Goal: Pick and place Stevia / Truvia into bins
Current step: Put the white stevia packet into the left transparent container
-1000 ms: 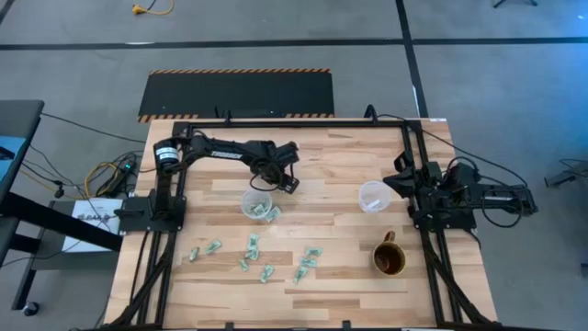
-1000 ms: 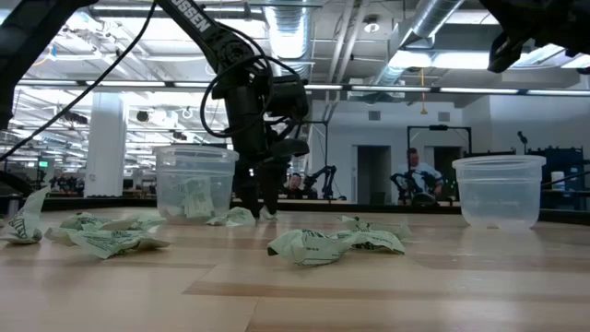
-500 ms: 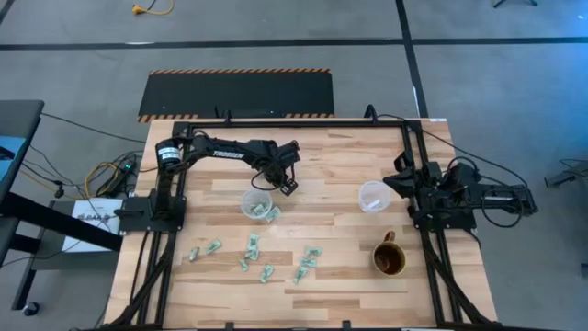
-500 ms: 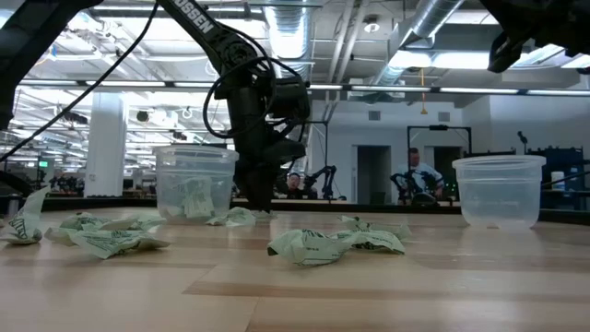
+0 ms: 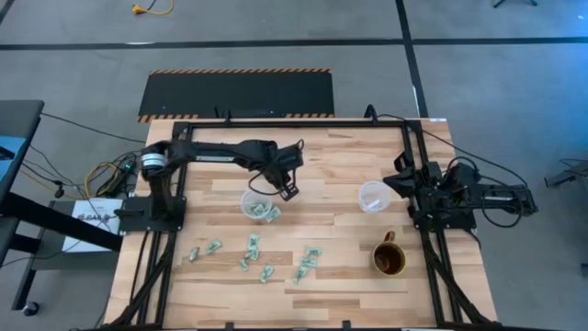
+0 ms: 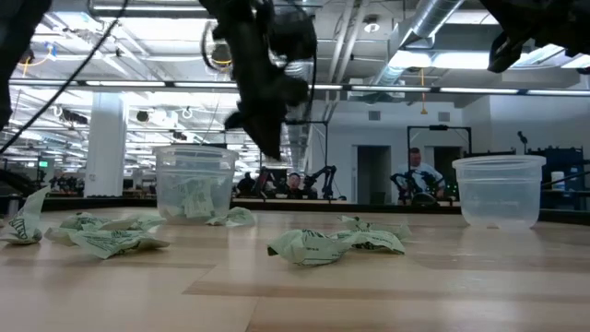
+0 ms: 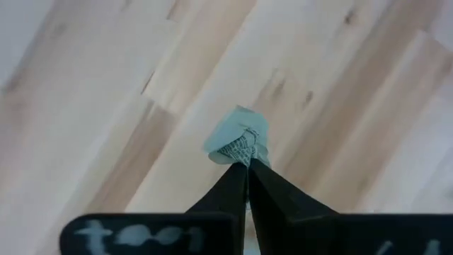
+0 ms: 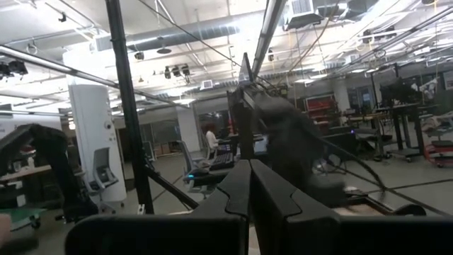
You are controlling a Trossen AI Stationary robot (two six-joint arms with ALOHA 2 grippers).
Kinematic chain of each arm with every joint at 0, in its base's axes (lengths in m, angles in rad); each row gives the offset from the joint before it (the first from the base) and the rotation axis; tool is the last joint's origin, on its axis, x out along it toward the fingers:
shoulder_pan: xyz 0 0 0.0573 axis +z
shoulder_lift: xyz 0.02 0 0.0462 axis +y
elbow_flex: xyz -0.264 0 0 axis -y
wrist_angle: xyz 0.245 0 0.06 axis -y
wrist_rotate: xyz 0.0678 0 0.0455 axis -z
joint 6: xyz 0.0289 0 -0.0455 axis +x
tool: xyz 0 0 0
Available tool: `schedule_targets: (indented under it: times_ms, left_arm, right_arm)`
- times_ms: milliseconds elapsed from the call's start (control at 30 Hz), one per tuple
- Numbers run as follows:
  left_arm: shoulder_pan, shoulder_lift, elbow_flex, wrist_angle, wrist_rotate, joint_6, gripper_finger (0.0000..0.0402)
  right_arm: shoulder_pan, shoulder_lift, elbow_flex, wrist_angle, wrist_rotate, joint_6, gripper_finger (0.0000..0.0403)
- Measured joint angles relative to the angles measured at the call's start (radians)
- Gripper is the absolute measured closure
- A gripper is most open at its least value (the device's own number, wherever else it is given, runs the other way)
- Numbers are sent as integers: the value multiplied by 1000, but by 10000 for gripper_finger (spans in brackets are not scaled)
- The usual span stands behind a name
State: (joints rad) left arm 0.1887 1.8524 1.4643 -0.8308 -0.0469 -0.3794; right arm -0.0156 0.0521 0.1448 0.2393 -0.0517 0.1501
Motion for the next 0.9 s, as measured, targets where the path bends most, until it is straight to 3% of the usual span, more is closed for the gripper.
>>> schedule_targets:
  times_ms: [133,400,900]
  left_arm:
    - [-73,-92,0,-101,-84,-35,401]
    - [-209,-204,-53,-221,-149,-156,401]
    - [-215,-205,-234,-178,-96,-222,398]
  right_arm:
    - [0,0,0,0,0,0,403]
    - [0,0,0,0,0,0,403]
    - [0,0,0,0,0,0,403]
